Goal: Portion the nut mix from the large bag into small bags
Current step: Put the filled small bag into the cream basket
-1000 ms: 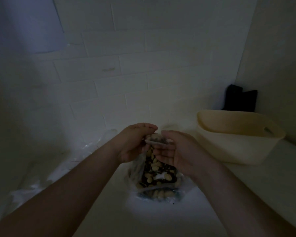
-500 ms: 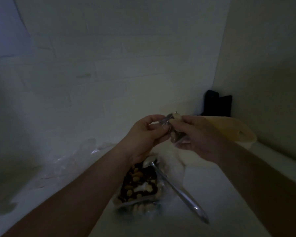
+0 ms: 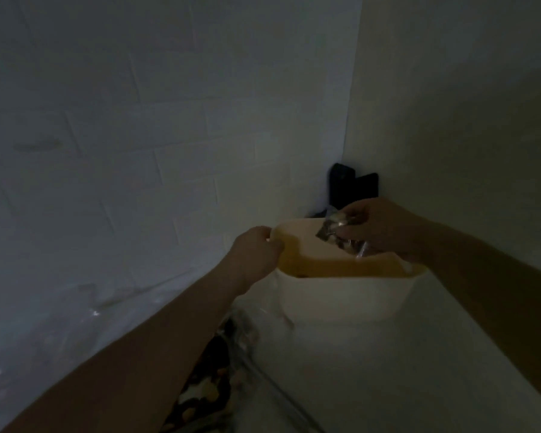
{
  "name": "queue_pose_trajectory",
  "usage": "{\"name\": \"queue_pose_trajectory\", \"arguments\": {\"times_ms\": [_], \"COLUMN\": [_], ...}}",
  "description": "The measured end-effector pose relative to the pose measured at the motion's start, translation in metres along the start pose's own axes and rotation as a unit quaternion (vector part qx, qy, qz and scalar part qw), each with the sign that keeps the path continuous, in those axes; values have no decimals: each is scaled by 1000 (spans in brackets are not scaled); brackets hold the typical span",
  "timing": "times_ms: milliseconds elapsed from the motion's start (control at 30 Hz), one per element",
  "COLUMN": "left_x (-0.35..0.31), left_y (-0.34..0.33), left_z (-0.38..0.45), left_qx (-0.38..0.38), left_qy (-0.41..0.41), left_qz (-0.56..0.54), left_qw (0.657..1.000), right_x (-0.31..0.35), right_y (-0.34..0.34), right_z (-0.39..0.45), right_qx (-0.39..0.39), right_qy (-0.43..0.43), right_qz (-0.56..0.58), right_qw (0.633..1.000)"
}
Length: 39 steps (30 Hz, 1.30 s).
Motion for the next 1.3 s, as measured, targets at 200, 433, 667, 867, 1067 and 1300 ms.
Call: {"name": "queue_pose_trajectory", "arguments": {"times_ms": [200,433,667,867,1067,1300], "left_x": [-5,3,3,3,4,-2], "left_y": [11,7,11,11,10,10], "left_z": [-43,-54,-57,-60,-63,-61], "left_qx": [-74,-75,-71,-80,-83,-96], "left_qy": [-149,-170,-180,-193,-197,-198], "left_qz": [9,-21,-19,-9,-6,-3], "left_qw": [986,982,981,978,977,976], "right_x": [-6,-4,-15,-49,-40,-36], "right_y": [-5,-31,-36,-48,-39,-53], "right_z": [-7,-23,-27,-37,-50,-65], "right_qx": [37,83,222,225,141,158], "right_qy": [81,104,88,75,145,96], "right_qz": [-191,-220,-428,-424,-404,-403], "right_qw": [978,966,872,874,892,896]}}
Point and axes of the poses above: each hand's wrist, its own z-axis towards the middle knuckle, its own y-axis out of the back of the hand, x = y × z, the point moved 5 cm from there along z, towards the middle knuckle, and after that the axes turned 15 degrees about -x, right-handed, at the moved point
